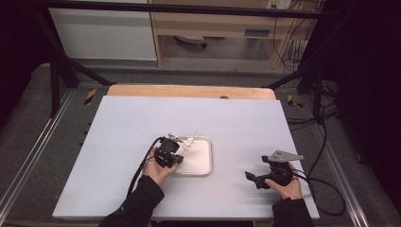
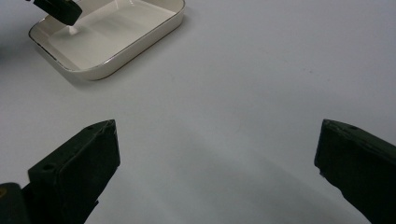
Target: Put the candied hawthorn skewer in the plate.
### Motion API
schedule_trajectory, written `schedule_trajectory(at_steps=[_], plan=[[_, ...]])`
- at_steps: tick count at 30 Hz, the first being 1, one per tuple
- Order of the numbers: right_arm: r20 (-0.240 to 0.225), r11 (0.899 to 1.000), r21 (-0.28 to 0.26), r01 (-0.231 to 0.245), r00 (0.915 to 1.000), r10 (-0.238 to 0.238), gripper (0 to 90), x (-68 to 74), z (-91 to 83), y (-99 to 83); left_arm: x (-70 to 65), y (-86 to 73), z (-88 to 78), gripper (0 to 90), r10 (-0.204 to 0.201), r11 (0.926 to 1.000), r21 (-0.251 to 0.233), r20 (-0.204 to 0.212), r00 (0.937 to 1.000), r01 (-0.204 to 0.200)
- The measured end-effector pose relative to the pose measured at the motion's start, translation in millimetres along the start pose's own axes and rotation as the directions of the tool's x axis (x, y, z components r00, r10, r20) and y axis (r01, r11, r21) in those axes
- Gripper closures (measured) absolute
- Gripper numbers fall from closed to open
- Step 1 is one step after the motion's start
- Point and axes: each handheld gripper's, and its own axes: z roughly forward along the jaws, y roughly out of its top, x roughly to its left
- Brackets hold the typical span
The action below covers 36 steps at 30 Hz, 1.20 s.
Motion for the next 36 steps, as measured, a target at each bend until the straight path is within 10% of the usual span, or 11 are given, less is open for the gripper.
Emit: schedule_trajectory(at_steps=[16,36], plan=[[0.000,1.000,0.009,0.006,1.0000,-0.006,0.7,0.4,1.9,-0.7,-5.0,0.7,4.7,87.1,0.024,0.9970,0.074,-0.012,0.9996,-0.023],[-0.005,1.000,0.007,0.006,1.0000,-0.006,0.7,-0.1,1.5,-0.4,7.1,-5.8,-36.0,32.1,0.163,0.9835,-0.084,0.030,0.9861,-0.160]])
